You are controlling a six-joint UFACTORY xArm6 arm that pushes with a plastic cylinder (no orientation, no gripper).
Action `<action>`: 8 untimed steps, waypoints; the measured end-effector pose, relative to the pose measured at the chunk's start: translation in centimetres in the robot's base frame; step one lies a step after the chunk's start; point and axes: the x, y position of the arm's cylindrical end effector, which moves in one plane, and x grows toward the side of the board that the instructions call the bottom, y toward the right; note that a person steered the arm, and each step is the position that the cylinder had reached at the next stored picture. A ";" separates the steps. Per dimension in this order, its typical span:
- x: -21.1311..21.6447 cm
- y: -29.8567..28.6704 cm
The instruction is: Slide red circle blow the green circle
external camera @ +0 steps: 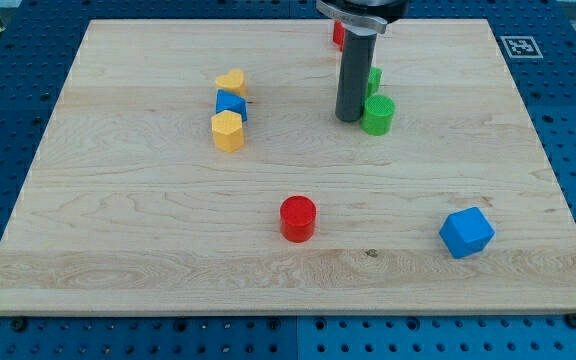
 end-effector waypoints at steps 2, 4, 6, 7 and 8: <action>2.5 -1.6; 4.1 -6.0; 7.4 -7.6; 8.1 -11.2; 10.7 -14.4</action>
